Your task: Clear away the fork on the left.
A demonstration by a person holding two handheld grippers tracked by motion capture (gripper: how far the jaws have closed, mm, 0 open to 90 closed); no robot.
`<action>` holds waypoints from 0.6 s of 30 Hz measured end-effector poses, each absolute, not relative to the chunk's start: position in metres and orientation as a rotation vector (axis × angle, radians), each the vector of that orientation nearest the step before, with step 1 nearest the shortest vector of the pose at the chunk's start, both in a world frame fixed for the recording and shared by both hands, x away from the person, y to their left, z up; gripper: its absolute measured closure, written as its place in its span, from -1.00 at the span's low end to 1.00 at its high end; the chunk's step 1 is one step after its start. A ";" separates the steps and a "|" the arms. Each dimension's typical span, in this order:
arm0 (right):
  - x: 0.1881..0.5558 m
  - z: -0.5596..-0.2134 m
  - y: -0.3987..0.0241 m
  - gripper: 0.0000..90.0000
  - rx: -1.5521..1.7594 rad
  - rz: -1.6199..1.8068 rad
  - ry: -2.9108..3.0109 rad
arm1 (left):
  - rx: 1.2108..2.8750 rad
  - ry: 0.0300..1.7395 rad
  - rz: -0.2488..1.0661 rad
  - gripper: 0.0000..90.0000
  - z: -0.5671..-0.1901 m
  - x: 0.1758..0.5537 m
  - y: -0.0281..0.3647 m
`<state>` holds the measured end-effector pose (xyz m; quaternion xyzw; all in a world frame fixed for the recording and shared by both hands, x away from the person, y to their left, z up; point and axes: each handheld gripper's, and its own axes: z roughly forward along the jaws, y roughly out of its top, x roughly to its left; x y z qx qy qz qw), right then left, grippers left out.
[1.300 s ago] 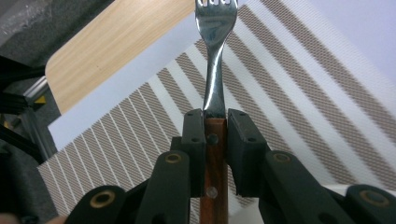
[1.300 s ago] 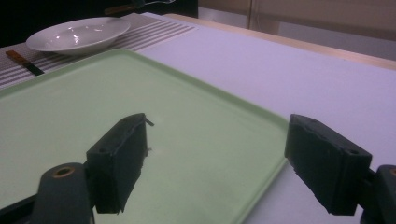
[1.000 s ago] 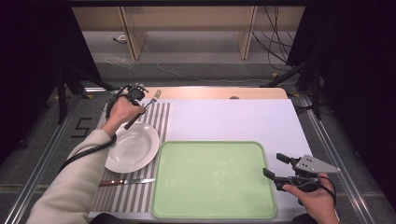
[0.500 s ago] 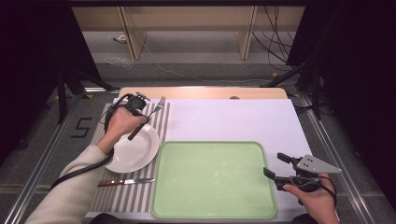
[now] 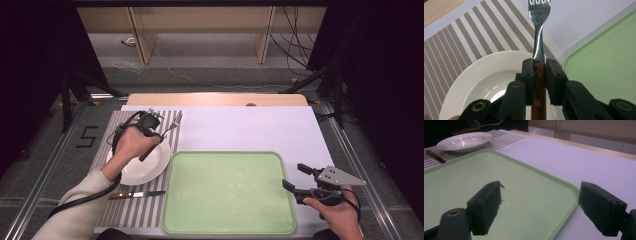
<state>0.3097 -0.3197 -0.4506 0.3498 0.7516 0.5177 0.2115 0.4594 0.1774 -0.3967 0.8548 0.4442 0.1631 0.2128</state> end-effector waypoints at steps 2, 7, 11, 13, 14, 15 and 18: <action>0.310 -0.450 -0.320 -0.57 0.973 1.437 2.088 | 2.379 1.221 0.443 0.71 -0.398 0.456 0.175; 0.310 -0.451 -0.320 -0.57 0.974 1.436 2.090 | 2.378 1.200 0.433 0.71 -0.398 0.447 0.170; 0.310 -0.451 -0.320 -0.57 0.973 1.434 2.090 | 2.382 1.190 0.430 0.71 -0.396 0.439 0.168; 0.310 -0.451 -0.320 -0.57 0.974 1.436 2.089 | 2.384 1.183 0.428 0.71 -0.396 0.434 0.166; 0.310 -0.450 -0.320 -0.57 0.975 1.436 2.090 | 2.387 1.180 0.427 0.71 -0.396 0.432 0.166; 0.310 -0.451 -0.320 -0.57 0.973 1.437 2.088 | 2.388 1.177 0.428 0.72 -0.396 0.430 0.165; 0.310 -0.451 -0.320 -0.57 0.975 1.438 2.088 | 2.389 1.163 0.427 0.71 -0.396 0.424 0.163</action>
